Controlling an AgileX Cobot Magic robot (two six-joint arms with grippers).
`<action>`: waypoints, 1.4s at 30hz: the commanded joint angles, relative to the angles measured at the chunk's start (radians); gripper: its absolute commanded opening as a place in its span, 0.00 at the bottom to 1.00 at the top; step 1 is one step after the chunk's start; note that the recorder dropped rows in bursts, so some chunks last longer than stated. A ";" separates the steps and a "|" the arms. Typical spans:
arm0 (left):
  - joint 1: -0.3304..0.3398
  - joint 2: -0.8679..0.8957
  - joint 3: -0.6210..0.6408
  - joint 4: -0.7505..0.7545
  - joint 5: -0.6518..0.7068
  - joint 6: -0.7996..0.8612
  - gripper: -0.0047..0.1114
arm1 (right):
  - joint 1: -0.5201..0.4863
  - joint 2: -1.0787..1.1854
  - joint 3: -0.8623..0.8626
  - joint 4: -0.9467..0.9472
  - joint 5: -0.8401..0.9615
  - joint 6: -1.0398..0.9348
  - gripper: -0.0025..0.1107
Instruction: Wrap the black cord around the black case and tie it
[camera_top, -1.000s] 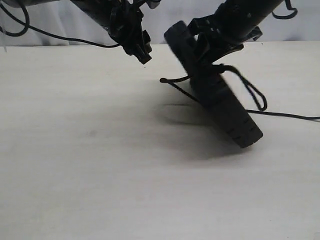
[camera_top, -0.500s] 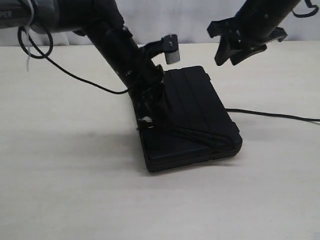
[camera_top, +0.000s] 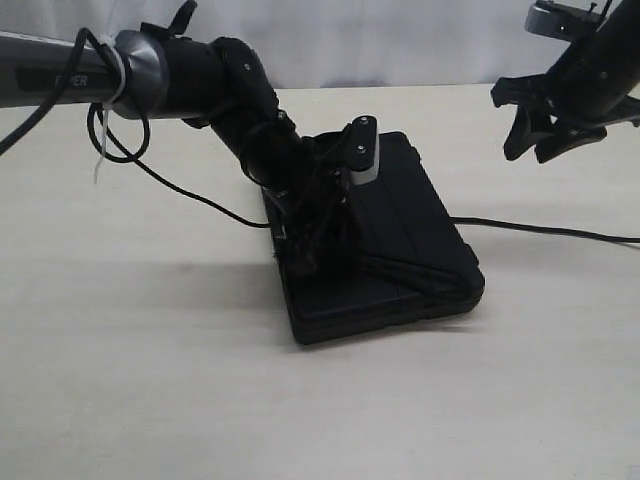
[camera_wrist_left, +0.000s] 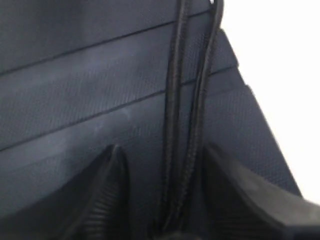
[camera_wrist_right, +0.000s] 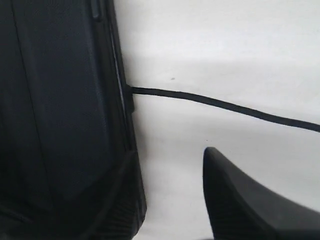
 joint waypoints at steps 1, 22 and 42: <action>-0.011 0.041 0.006 0.056 -0.038 -0.008 0.44 | -0.029 0.000 0.008 -0.007 -0.016 0.005 0.38; -0.011 0.043 0.006 -0.019 -0.299 -0.160 0.04 | -0.284 0.086 0.257 -0.056 -0.297 0.154 0.38; -0.011 0.043 0.006 -0.019 -0.303 -0.160 0.04 | -0.555 0.174 0.387 0.625 -0.500 -0.235 0.38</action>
